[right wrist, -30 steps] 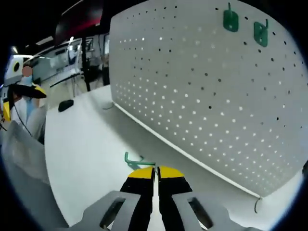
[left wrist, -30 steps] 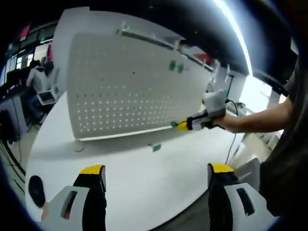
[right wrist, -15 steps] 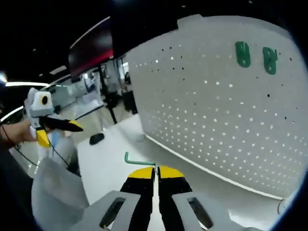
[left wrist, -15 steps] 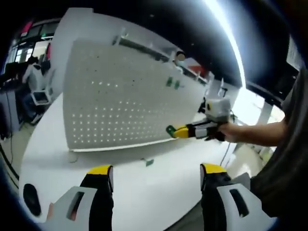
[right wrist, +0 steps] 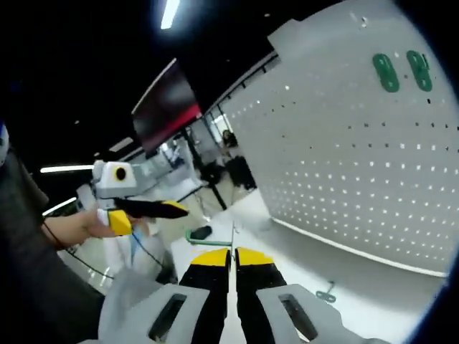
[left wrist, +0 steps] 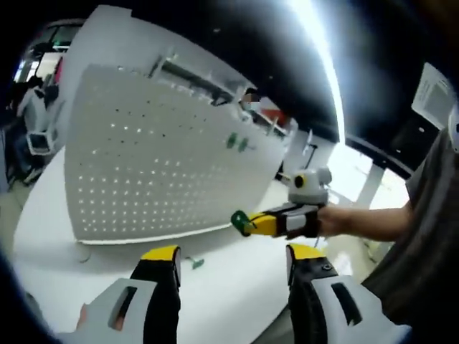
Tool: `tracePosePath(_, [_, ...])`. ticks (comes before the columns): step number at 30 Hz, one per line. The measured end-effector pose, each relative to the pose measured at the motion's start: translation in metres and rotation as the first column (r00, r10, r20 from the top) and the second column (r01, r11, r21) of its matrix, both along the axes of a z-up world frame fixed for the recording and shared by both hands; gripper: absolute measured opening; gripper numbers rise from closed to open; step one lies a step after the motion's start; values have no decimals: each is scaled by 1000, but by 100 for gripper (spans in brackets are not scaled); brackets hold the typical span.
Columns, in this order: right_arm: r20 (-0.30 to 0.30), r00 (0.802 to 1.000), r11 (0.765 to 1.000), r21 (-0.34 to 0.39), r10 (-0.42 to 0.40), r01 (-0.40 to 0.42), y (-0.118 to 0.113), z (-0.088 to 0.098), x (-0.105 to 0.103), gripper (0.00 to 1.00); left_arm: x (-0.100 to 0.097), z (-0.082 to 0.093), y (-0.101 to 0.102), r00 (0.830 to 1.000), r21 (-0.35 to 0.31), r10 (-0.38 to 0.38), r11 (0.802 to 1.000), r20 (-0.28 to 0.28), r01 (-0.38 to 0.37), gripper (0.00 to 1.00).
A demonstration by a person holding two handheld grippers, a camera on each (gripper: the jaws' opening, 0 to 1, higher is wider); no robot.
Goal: Insert the hook assembly into the mounting plate slot until the hook locks in place.
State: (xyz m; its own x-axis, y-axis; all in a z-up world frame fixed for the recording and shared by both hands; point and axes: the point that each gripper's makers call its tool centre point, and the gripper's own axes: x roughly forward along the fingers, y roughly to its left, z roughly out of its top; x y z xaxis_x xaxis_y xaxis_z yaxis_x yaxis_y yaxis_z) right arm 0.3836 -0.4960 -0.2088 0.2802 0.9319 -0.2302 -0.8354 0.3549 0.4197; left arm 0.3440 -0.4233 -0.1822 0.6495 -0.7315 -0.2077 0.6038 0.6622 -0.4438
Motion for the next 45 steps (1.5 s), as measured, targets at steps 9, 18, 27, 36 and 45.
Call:
tracePosePath(9, [-37,990,984,116,137,-132,18,14,-24,0,5,1,-4,999,-28,-33,999,-10,33,50])
tracePosePath(18, [-38,982,969,173,185,-176,30,21,-32,0,7,7,-5,999,-81,-51,995,-15,49,42])
tracePosePath(27, [8,968,938,243,251,-245,35,36,-45,0,-5,17,-21,989,-142,-145,979,2,144,37])
tracePosePath(36, [5,939,890,319,343,-326,41,50,-67,0,-11,32,-27,984,-248,-176,953,21,176,24])
tracePosePath(45, [11,932,852,402,362,-335,46,64,-72,0,-18,47,-37,975,-317,-219,922,46,222,14])
